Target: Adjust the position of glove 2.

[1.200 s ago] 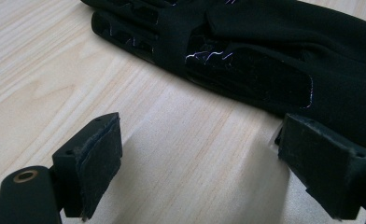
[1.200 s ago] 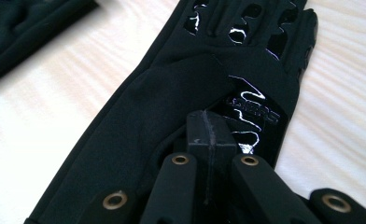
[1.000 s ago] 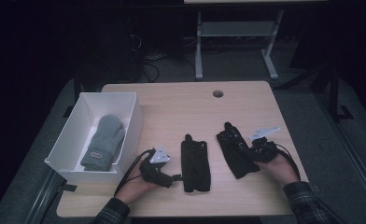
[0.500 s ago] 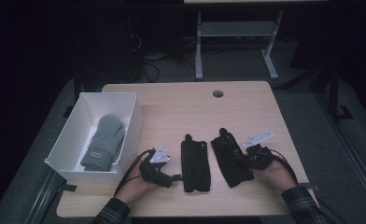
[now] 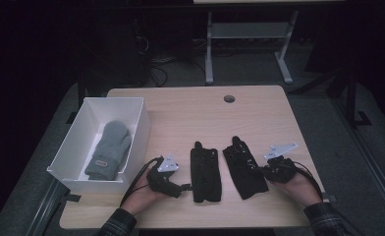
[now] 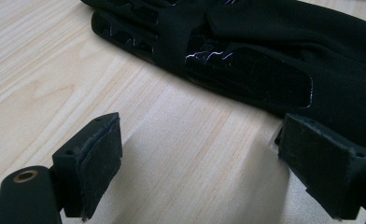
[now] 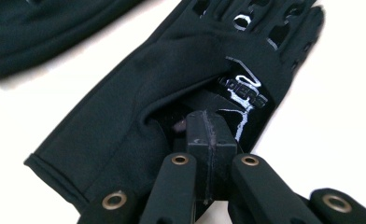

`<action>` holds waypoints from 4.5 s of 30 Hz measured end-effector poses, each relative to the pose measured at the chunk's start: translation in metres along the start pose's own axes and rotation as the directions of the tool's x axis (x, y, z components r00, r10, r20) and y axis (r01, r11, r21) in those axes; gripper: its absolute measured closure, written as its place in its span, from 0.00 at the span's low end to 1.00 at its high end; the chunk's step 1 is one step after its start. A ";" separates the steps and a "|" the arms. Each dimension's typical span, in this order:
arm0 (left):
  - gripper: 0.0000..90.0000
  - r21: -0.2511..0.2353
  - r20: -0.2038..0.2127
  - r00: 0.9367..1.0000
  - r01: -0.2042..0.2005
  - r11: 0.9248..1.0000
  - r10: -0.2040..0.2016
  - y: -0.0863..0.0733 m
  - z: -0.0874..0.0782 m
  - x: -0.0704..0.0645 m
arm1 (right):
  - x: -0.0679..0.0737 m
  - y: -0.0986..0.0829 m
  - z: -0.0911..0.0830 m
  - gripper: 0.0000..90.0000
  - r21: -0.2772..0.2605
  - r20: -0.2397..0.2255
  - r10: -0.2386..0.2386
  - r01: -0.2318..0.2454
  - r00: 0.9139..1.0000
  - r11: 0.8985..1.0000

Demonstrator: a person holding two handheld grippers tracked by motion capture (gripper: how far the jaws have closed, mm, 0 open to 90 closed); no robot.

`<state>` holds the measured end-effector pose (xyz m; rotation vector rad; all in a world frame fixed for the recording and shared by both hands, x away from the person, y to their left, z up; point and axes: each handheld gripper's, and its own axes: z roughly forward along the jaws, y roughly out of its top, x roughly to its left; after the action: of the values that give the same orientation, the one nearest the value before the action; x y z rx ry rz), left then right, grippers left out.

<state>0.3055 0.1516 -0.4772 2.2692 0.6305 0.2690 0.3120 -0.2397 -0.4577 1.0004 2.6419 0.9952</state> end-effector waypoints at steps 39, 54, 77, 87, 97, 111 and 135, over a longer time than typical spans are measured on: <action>0.40 -0.067 -0.008 0.989 0.148 0.987 -0.149 0.027 -0.013 0.012 | -0.001 0.019 0.012 1.00 -0.045 0.018 -0.033 0.034 0.999 0.998; 0.53 0.014 -0.006 0.979 0.202 0.979 -0.202 0.037 0.020 0.017 | -0.005 0.012 0.010 1.00 -0.032 0.028 -0.027 0.028 0.999 0.999; 0.98 0.011 -0.004 0.955 0.297 0.955 -0.297 0.044 0.018 0.027 | -0.005 0.011 0.012 1.00 -0.018 0.021 -0.039 0.039 0.999 0.999; 0.98 -0.030 0.037 0.945 0.327 0.944 -0.326 0.052 0.008 0.037 | 0.003 0.020 0.021 1.00 -0.022 0.000 -0.069 0.069 0.998 0.997; 0.98 -0.048 0.138 0.937 0.329 0.943 -0.320 0.057 -0.004 0.037 | 0.015 0.029 0.030 1.00 -0.026 -0.036 -0.091 0.090 0.995 0.996; 0.98 -0.076 0.216 0.927 0.328 0.942 -0.306 0.067 -0.015 0.031 | 0.031 0.038 0.041 1.00 -0.030 -0.104 -0.108 0.106 0.989 0.994; 0.98 0.002 0.299 0.926 0.239 0.971 -0.228 0.081 0.015 -0.003 | 0.055 0.052 0.053 1.00 -0.025 -0.158 -0.164 0.162 0.974 0.987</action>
<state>0.3371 0.0926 -0.4294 2.1177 0.7197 -0.1758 0.3162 -0.1472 -0.4605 0.7146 2.7876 1.0931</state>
